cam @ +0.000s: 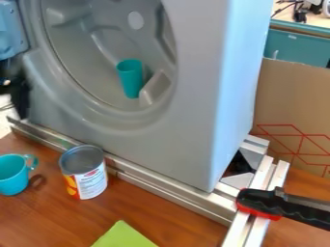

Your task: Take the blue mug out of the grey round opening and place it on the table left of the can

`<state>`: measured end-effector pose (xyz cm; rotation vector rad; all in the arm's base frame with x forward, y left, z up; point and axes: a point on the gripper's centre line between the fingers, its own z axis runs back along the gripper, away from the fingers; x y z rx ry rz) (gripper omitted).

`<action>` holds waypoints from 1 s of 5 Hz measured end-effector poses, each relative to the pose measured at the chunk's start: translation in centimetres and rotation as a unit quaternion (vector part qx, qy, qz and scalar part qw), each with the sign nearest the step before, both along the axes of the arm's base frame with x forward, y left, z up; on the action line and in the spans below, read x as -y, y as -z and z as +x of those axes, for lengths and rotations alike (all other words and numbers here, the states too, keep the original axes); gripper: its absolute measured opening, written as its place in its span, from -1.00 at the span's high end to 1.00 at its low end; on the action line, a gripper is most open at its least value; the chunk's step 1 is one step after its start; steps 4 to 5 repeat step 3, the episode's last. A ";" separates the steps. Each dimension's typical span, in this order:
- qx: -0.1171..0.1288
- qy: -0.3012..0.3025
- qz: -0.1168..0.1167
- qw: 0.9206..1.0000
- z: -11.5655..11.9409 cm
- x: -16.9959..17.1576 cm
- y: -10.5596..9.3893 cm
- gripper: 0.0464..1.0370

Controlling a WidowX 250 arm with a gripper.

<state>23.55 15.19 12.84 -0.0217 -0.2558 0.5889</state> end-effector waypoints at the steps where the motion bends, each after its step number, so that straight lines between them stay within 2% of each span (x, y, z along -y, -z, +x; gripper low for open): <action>1: 0.002 0.079 -0.004 0.997 2.0 3.3 -1.8 -0.93; 2: 0.003 0.149 0.011 0.989 5.3 6.0 -2.4 -0.93; 3: -0.022 0.196 0.018 0.980 7.3 6.8 -1.7 -0.93; 5: -0.022 0.196 0.018 0.980 7.3 6.8 -1.7 -0.93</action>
